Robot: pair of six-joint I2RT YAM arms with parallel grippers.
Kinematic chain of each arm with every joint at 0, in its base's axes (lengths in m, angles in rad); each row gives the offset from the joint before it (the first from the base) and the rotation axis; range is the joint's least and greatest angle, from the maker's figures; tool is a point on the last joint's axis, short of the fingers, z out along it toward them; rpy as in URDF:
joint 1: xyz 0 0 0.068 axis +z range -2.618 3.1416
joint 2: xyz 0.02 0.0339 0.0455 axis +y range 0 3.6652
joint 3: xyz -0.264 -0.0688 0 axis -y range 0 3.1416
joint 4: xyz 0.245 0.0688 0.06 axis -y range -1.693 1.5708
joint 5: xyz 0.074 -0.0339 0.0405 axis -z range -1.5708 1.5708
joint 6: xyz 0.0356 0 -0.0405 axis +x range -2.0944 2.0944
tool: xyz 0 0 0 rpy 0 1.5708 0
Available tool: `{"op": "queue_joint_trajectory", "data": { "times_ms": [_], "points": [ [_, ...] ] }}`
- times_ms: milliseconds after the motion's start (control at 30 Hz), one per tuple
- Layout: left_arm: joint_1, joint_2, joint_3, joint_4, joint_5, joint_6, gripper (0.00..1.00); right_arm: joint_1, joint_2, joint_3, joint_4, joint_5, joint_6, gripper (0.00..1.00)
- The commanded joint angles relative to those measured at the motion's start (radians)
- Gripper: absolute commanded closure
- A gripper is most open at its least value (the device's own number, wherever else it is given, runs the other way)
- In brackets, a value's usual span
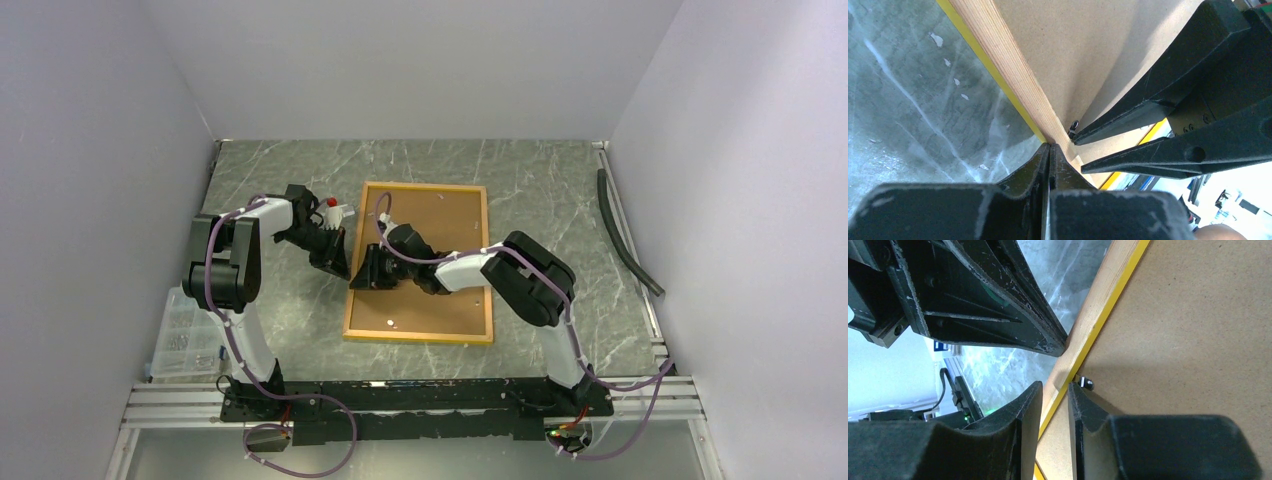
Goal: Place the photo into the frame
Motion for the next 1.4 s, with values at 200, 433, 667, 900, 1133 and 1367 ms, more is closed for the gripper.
{"op": "queue_joint_trajectory", "data": {
  "times_ms": [200, 433, 667, 900, 1133, 1367],
  "points": [
    [0.059, -0.029, 0.12, -0.059, 0.039, 0.035, 0.89, -0.06, -0.195, -0.039, -0.04, -0.014, -0.059, 0.58],
    [0.075, 0.062, 0.254, -0.014, 0.051, -0.07, 0.6, -0.209, -0.198, -0.009, -0.094, -0.047, -0.134, 0.51],
    [0.073, 0.209, 0.386, 0.028, 0.095, -0.174, 0.59, -0.278, -0.079, 0.104, -0.095, -0.064, -0.155, 0.51],
    [0.07, 0.297, 0.475, 0.046, 0.133, -0.217, 0.65, -0.292, 0.047, 0.226, -0.081, -0.07, -0.148, 0.52],
    [0.051, 0.344, 0.5, 0.072, 0.131, -0.226, 0.68, -0.302, 0.166, 0.364, -0.11, -0.061, -0.148, 0.52],
    [0.034, 0.383, 0.495, 0.084, 0.095, -0.223, 0.75, -0.302, 0.256, 0.461, -0.12, -0.052, -0.118, 0.53]
  ]
}}
